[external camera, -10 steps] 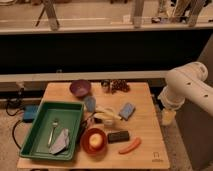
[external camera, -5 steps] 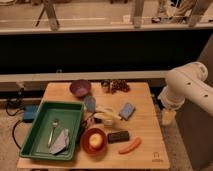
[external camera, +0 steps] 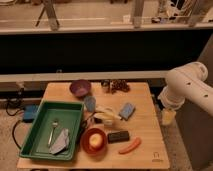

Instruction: Place sponge in metal cup

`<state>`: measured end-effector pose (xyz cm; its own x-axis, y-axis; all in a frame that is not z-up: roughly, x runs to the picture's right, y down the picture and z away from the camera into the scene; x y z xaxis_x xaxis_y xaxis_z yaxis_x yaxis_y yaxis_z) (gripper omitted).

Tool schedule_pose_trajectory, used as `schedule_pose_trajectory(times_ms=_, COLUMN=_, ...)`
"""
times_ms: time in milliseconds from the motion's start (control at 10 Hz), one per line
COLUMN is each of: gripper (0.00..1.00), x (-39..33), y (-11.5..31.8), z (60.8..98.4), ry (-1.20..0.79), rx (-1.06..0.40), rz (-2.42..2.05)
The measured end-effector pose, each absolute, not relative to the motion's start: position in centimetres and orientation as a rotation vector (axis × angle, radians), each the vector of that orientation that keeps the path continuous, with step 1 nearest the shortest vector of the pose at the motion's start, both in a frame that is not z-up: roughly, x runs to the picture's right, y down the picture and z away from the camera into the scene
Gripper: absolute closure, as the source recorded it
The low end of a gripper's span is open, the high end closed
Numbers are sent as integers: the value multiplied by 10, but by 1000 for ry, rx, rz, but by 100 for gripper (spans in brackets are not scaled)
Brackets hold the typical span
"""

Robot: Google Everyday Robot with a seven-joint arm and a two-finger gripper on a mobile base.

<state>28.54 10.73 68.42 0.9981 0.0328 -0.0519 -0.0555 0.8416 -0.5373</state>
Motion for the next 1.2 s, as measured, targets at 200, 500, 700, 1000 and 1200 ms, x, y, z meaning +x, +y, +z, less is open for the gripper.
schedule_pose_trajectory(times_ms=200, gripper=20, x=278, y=99, z=690, ry=37, rx=-550, rz=11)
schedule_pose_trajectory(times_ms=500, gripper=20, x=257, y=83, z=702, ry=19, rx=-525, rz=-56)
schedule_pose_trajectory(times_ms=700, gripper=20, x=254, y=78, z=708, ry=17, rx=-512, rz=-80)
schedule_pose_trajectory(times_ms=1000, gripper=20, x=226, y=61, z=724, ry=-1, rx=-490, rz=-154)
schedule_pose_trajectory(times_ms=1200, gripper=20, x=224, y=60, z=728, ry=-3, rx=-487, rz=-179)
